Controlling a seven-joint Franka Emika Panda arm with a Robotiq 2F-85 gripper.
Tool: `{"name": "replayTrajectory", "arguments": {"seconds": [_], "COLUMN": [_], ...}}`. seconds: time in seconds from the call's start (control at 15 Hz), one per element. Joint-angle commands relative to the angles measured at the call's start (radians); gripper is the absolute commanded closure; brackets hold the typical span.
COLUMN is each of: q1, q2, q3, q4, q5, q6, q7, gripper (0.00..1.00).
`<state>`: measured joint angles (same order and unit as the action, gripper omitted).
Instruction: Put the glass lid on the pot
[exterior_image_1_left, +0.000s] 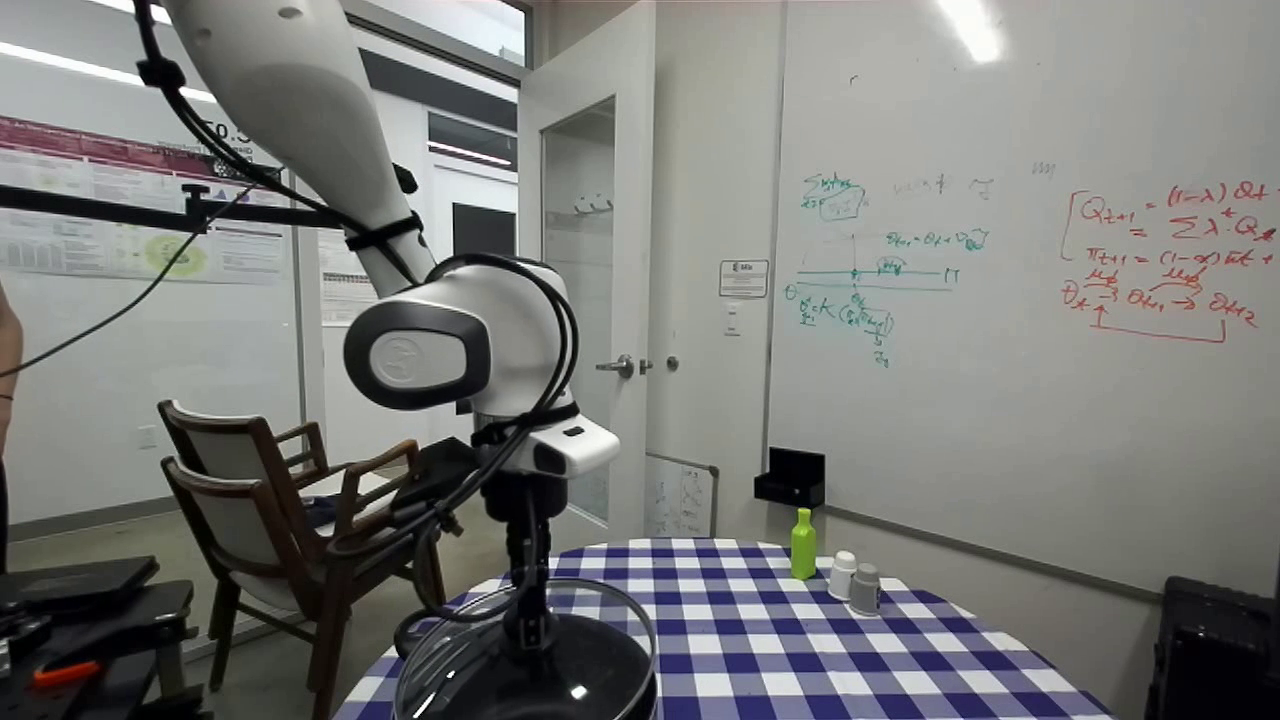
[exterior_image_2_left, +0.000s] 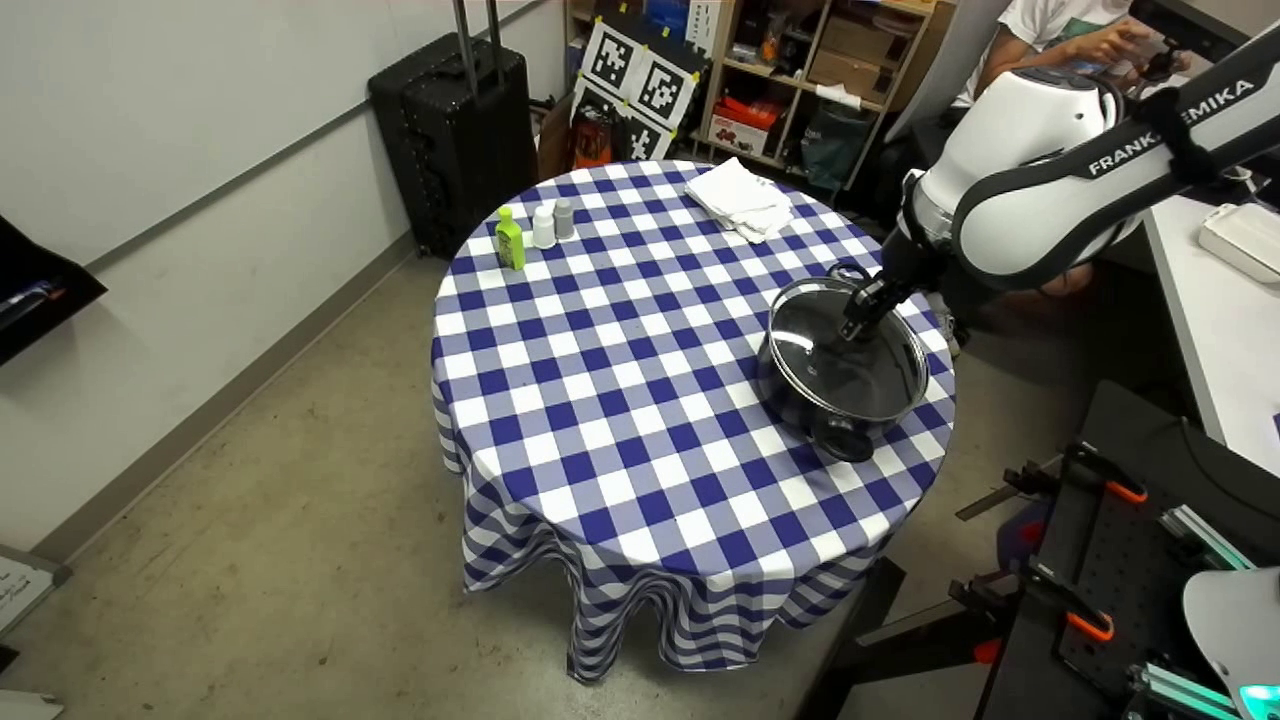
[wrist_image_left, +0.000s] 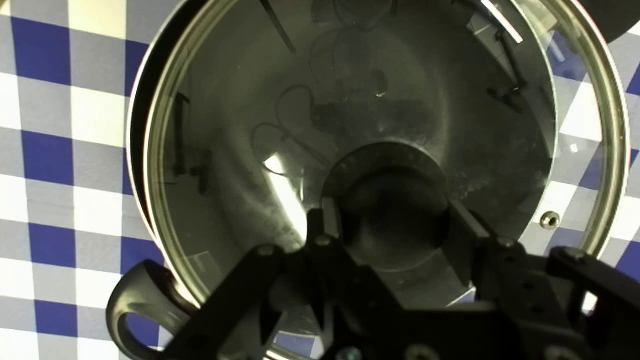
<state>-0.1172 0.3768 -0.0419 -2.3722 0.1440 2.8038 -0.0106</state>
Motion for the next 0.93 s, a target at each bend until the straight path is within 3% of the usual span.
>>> {"name": "replayTrajectory", "arguments": {"seconds": [0.0, 0.87], "q1": [0.035, 0.061], "q2": [-0.03, -0.028], "q3": [-0.027, -0.075], "q4": [-0.006, -0.004], "q5": [-0.04, -0.084], "q6": [0.002, -0.028], "q7": [0.046, 0.105], "gripper": [0.74, 0.74]}}
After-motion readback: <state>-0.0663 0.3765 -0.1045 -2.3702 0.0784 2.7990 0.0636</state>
